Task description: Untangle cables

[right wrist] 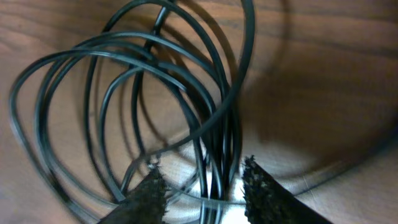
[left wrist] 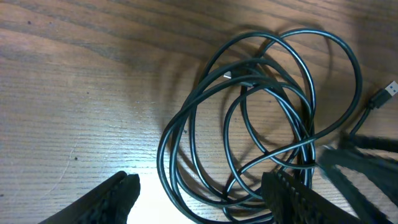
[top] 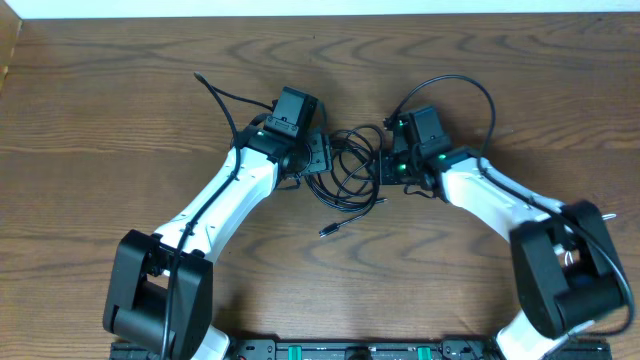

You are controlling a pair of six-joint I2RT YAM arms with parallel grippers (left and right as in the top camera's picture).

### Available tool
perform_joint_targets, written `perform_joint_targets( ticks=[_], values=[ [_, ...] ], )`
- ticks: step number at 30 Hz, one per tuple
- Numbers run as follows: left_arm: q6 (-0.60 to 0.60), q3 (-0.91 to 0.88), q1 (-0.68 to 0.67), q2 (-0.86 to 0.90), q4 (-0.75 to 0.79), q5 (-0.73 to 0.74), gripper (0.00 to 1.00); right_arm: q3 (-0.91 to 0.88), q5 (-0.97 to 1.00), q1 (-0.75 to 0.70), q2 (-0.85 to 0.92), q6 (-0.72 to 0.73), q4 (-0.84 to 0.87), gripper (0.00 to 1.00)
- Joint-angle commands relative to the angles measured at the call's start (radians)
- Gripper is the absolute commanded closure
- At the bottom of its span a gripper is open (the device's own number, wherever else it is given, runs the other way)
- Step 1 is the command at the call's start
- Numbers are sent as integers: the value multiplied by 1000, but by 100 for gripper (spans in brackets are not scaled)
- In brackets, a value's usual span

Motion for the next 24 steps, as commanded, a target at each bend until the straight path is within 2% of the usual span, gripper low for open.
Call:
perform_joint_targets(
  ticks=[1,6,10,14,16,20,24],
  values=[
    [-24,-2,-2,15,-3,-9,30,-3,-40,5,39,-28,46,52],
    [-24,-2,-2,19,-4,-9,30,-3,-61,5,43,80,111,51],
    [-23,-2,-2,32,-7,-10,30,-3,-68,6,44,227,142,53],
    [-24,-2,-2,60,-7,-9,30,-3,-68,6,46,254,177,56],
    [-24,-2,-2,82,-7,-8,30,-3,-67,6,46,254,195,64],
    [-57,-2,-2,127,-6,-5,30,-3,-67,5,46,254,235,97],
    [-80,-2,-2,172,-6,-5,30,-3,-67,4,45,253,249,99]
  ],
)
